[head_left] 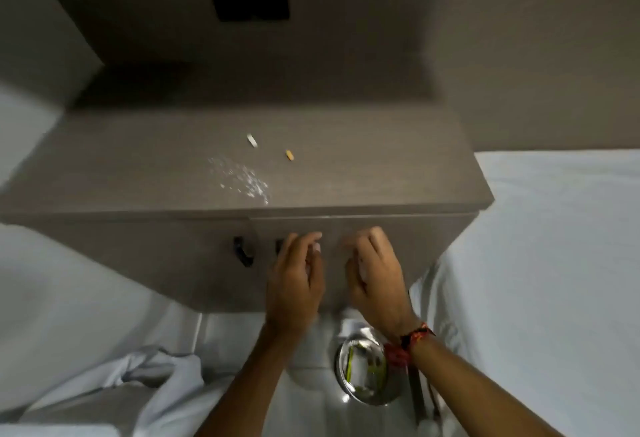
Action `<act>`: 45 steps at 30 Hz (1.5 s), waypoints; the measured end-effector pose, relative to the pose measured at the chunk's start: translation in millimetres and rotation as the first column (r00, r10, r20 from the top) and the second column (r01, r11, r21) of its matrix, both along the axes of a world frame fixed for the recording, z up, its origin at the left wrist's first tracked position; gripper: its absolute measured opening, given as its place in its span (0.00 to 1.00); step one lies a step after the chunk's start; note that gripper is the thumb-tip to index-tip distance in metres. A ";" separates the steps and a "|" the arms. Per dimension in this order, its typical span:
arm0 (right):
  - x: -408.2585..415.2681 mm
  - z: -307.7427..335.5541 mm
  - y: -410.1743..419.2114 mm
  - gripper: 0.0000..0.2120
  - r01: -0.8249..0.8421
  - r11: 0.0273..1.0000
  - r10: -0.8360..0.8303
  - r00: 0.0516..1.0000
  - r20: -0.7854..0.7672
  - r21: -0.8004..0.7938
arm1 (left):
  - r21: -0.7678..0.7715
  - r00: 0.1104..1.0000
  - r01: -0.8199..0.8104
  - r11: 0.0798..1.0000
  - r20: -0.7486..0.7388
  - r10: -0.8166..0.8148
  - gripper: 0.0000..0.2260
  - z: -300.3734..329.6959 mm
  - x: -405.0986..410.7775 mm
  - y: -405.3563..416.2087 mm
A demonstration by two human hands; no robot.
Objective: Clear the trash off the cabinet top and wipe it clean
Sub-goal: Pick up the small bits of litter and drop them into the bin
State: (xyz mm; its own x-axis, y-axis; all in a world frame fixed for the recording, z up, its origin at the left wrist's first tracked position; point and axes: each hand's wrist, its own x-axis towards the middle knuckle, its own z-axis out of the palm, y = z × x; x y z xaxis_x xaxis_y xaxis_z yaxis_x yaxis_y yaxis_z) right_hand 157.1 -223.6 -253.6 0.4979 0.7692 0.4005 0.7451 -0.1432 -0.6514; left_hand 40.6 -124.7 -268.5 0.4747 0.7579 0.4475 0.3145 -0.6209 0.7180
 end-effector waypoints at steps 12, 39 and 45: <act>26.2 102.9 145.7 0.18 0.099 0.950 -0.123 0.990 -0.063 -0.297 | 0.072 0.823 -0.357 0.931 -0.448 0.350 0.15 131.9 29.0 167.0; -5.2 71.6 33.8 0.06 0.313 0.912 0.220 0.173 -0.960 0.265 | -0.766 0.769 0.639 0.065 0.638 -0.043 0.12 86.7 -4.8 43.7; -30.7 -13.0 -42.0 0.06 0.384 0.893 0.355 -0.284 -0.891 0.234 | -0.742 0.759 0.650 -0.164 0.642 0.107 0.11 -5.7 -20.1 -24.7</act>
